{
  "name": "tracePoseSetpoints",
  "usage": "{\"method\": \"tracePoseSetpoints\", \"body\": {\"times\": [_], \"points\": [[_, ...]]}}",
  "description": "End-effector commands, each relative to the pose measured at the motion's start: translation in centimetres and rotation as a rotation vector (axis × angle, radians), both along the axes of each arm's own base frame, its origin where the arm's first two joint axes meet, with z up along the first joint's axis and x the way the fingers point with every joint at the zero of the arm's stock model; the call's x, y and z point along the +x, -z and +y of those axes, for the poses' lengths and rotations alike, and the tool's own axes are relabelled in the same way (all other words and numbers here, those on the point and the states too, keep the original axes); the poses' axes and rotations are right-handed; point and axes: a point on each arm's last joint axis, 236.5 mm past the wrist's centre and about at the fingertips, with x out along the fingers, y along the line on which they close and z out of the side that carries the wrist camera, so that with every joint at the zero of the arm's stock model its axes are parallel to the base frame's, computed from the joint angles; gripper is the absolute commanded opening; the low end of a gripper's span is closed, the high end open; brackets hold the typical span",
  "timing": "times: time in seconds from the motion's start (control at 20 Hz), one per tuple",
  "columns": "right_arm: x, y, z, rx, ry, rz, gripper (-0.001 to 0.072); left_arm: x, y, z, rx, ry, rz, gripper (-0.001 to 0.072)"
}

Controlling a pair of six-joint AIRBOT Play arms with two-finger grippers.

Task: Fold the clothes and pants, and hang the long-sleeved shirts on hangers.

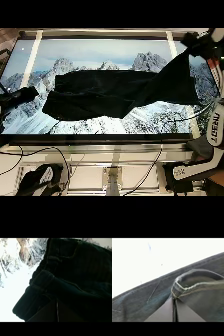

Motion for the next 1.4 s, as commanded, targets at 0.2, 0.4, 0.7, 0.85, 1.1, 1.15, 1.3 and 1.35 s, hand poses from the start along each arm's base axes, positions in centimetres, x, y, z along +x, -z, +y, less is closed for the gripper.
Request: {"method": "tracePoseSetpoints", "body": {"times": [0.2,0.4,0.7,0.85,1.1,1.15,1.3,1.35], "points": [[-5.6,1.1,-3.1,-0.041,-0.023,0.16,0.0011,-6.9,1.3,-0.1,0.066,0.042,0.111,0.0021],[-5.8,1.9,-2.9,-0.063,-0.076,0.188,0.0011,-10.0,6.7,-0.3,-0.037,-0.002,0.206,0.0019],[-7.0,3.9,-2.9,-0.098,-0.146,0.276,0.0011,-7.0,10.4,-0.6,-0.394,-0.017,0.214,0.0021],[-7.8,6.0,-2.9,-0.093,-0.156,0.34,0.0011,-4.6,12.2,0.6,-0.558,-0.088,0.189,0.003],[-9.7,7.7,-5.5,-0.117,-0.103,0.411,0.001,-1.3,13.1,1.4,-0.671,-0.127,0.099,0.0442],[-10.3,7.6,-6.2,-0.107,-0.089,0.411,0.0011,-1.3,13.6,1.5,-0.678,-0.133,0.11,0.0442],[-12.2,6.6,-8.1,-0.083,-0.063,0.413,0.0011,-1.6,14.1,0.6,-0.711,-0.111,0.147,0.0442],[-12.7,6.3,-8.8,-0.081,-0.051,0.407,0.0011,-2.3,14.6,0.7,-0.68,-0.095,0.176,0.0433]]}}
